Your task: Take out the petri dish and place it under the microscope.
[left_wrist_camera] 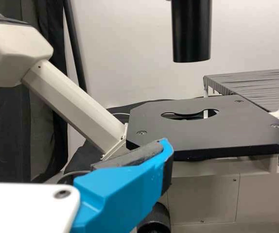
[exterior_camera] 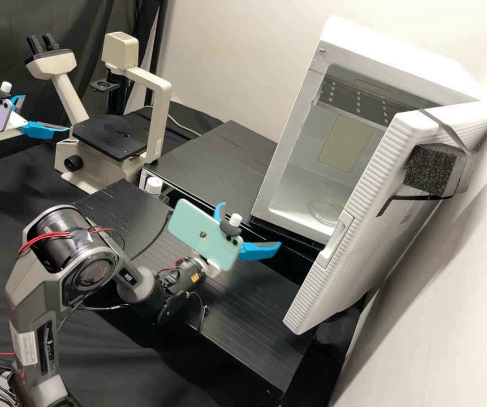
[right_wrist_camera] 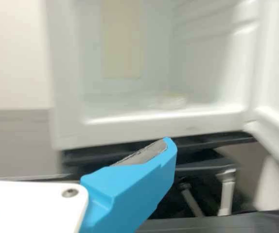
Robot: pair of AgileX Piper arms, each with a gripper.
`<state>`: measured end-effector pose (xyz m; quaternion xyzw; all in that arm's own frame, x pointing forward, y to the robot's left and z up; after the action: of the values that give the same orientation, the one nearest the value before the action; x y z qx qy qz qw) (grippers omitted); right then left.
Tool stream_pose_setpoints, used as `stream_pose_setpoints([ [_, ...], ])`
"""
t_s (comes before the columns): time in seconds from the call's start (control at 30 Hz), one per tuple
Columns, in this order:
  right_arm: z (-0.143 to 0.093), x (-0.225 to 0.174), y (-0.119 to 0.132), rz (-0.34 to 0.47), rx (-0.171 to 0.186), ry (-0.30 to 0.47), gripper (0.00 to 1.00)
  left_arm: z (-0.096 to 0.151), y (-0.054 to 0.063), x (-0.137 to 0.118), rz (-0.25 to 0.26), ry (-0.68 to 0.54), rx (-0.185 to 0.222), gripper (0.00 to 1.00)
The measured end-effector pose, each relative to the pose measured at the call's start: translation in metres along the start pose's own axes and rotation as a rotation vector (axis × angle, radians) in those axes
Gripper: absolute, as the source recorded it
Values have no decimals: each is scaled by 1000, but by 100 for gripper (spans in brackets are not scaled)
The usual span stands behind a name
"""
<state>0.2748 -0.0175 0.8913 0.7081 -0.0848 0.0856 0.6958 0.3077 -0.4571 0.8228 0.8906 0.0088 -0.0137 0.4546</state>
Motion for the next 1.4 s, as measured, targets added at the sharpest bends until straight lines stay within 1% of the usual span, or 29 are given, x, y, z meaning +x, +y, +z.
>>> stream_pose_setpoints([
  [0.17,6,14,25,85,-23,4,100,0,0,0,0,0,0,100],
  [0.3,10,32,40,130,-41,16,100,0,0,0,0,0,0,100],
  [0.37,11,39,44,139,-47,22,100,0,0,0,0,0,0,100],
  [0.53,18,63,48,122,-55,4,100,0,0,0,0,0,0,100],
  [0.63,24,78,49,106,-36,-9,100,0,0,0,0,0,0,100],
  [0.77,32,99,45,73,-24,-40,100,0,0,0,0,0,0,100],
  [0.93,37,121,43,51,-32,-54,100,0,0,0,0,0,0,100],
  [1.2,35,151,42,48,-42,-31,100,0,0,0,0,0,0,100],
  [1.3,38,161,36,32,-37,-38,100,0,0,0,0,0,0,100],
  [1.37,42,168,32,16,-42,-47,100,0,0,0,0,0,0,100],
  [1.4,44,171,29,7,-39,-54,100,0,0,0,0,0,0,100],
])
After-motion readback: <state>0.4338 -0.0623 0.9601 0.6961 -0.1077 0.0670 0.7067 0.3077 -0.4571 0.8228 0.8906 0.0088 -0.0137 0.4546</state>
